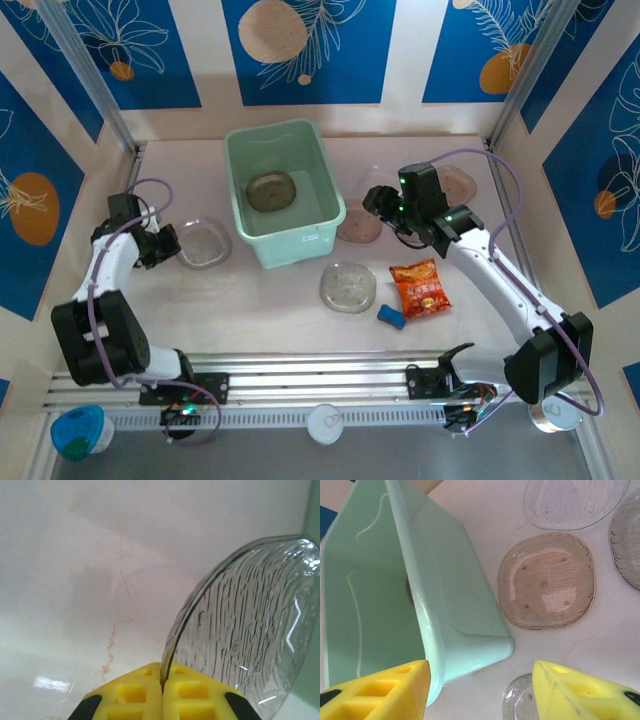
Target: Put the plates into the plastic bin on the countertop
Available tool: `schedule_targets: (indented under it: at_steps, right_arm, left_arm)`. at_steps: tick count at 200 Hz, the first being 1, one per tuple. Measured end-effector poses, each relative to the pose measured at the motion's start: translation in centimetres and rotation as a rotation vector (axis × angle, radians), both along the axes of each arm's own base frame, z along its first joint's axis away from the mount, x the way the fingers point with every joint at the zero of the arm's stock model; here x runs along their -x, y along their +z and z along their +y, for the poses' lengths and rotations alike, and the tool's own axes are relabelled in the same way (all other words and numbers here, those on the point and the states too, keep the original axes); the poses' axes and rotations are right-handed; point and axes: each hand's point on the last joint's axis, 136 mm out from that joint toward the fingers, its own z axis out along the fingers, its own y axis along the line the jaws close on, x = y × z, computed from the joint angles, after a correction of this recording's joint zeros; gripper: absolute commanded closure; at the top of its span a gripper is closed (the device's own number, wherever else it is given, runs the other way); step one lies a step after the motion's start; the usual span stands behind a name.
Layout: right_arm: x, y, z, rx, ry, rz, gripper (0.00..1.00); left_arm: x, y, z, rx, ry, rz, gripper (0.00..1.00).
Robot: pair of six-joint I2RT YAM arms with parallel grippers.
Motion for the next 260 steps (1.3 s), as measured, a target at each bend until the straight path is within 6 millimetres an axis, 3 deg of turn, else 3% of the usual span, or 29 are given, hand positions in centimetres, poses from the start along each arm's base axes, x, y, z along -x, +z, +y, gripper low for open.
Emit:
schedule_targets:
  at_steps: [79, 109, 139, 164, 192, 232, 260]
  right_arm:
    - [1.9, 2.0, 0.9, -0.084, 0.008, -0.015, 0.38]
    - [2.5, 2.6, 2.2, -0.109, 0.033, -0.013, 0.38]
    - [2.6, 4.4, 4.1, -0.137, 0.071, -0.036, 0.38]
    - [2.2, 6.3, 5.7, -0.160, 0.097, -0.060, 0.38]
    - [1.5, 7.8, 7.2, -0.182, 0.111, -0.072, 0.37]
    - [0.7, 9.6, 9.7, -0.227, 0.133, -0.092, 0.39]
    - [1.0, 11.9, 12.5, -0.283, 0.182, -0.135, 0.41]
  left_arm:
    - [-0.2, 10.0, 0.1, 0.002, 0.113, -0.267, 1.00]
    - [-0.9, 14.7, 0.1, 0.018, 0.152, -0.388, 1.00]
    - [-2.2, 18.8, -0.8, 0.054, 0.150, -0.498, 1.00]
    - [-3.6, 21.3, -2.8, 0.089, 0.113, -0.561, 1.00]
    - [-5.5, 23.3, -6.6, 0.102, 0.031, -0.607, 1.00]
    - [-6.5, 24.4, -10.7, 0.113, -0.015, -0.658, 1.00]
    - [-7.2, 24.9, -13.2, 0.104, -0.036, -0.700, 1.00]
